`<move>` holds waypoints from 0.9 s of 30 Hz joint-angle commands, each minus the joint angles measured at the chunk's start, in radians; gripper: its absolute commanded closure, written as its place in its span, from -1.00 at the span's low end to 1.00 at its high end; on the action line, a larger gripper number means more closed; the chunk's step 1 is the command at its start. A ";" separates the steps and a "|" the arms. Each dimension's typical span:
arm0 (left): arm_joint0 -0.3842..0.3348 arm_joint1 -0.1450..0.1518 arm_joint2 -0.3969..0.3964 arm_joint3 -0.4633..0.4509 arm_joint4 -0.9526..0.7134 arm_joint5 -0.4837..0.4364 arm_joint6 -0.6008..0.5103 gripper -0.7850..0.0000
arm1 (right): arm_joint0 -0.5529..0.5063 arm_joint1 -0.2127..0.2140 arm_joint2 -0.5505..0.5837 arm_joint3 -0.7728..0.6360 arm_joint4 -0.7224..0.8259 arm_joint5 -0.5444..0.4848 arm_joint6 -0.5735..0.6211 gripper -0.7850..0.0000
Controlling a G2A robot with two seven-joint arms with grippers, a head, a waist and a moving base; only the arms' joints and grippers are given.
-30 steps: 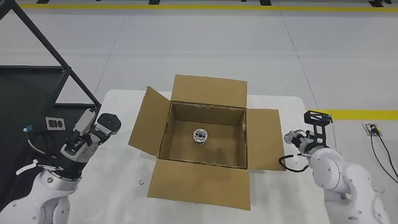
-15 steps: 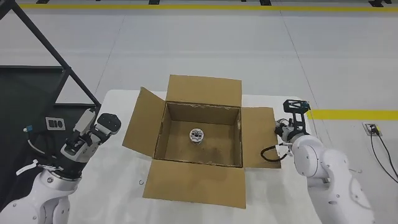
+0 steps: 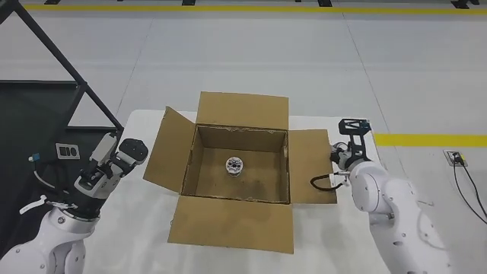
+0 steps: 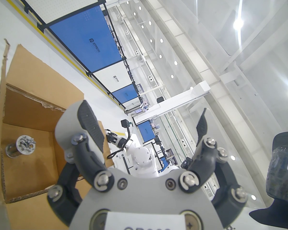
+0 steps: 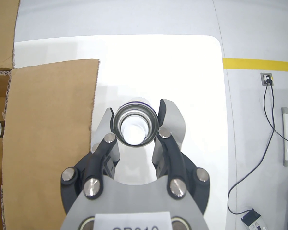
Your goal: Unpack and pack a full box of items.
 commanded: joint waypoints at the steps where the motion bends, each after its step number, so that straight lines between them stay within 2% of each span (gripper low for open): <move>1: 0.000 0.000 0.000 0.000 0.000 0.000 0.000 -1.00 | -0.011 0.002 0.024 -0.010 -0.001 0.006 0.003 1.00; 8: 0.000 0.000 0.000 0.000 0.000 0.000 0.000 -1.00 | -0.065 0.014 0.123 -0.016 -0.007 0.018 0.018 1.00; 13: 0.000 0.000 0.000 0.000 0.000 0.000 0.000 -1.00 | -0.091 0.017 0.175 0.045 0.041 -0.006 -0.006 1.00; 20: 0.000 0.000 0.000 0.000 0.000 0.000 0.000 -1.00 | -0.055 0.016 0.181 0.165 0.059 -0.028 -0.057 1.00; 27: 0.000 0.000 0.000 0.000 0.000 0.000 0.000 -1.00 | -0.042 0.017 0.163 0.186 0.039 -0.061 -0.056 1.00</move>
